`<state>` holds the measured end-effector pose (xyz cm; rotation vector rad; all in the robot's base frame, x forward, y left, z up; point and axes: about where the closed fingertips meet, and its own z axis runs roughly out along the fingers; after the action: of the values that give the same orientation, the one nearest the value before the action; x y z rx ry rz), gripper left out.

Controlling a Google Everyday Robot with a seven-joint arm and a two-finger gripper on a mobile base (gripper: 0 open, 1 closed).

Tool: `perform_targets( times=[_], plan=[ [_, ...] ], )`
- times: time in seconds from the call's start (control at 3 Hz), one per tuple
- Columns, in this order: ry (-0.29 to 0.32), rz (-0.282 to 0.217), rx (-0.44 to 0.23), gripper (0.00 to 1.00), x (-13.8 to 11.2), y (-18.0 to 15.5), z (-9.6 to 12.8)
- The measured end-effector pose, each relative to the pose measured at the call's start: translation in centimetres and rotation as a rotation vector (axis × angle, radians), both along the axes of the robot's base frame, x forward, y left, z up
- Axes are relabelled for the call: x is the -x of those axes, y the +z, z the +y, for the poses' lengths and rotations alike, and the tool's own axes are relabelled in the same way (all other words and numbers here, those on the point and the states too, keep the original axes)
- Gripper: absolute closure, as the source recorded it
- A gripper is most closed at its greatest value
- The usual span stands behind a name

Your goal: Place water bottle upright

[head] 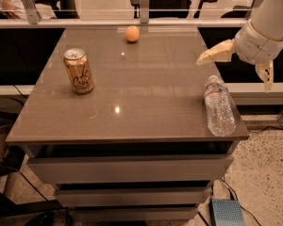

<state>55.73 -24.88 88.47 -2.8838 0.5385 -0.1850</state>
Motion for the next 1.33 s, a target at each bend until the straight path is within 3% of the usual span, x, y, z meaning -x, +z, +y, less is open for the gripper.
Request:
perform_targets(
  times=[0.33, 1.0, 1.33],
  plan=[
    [-0.001, -0.003, -0.002, 0.00, -0.1, 0.0, 0.0],
    [0.002, 0.057, 0.047, 0.00, 1.9, -3.7, 1.1],
    [0.027, 0.070, 0.093, 0.15, 3.0, -5.6, 1.9]
  ],
)
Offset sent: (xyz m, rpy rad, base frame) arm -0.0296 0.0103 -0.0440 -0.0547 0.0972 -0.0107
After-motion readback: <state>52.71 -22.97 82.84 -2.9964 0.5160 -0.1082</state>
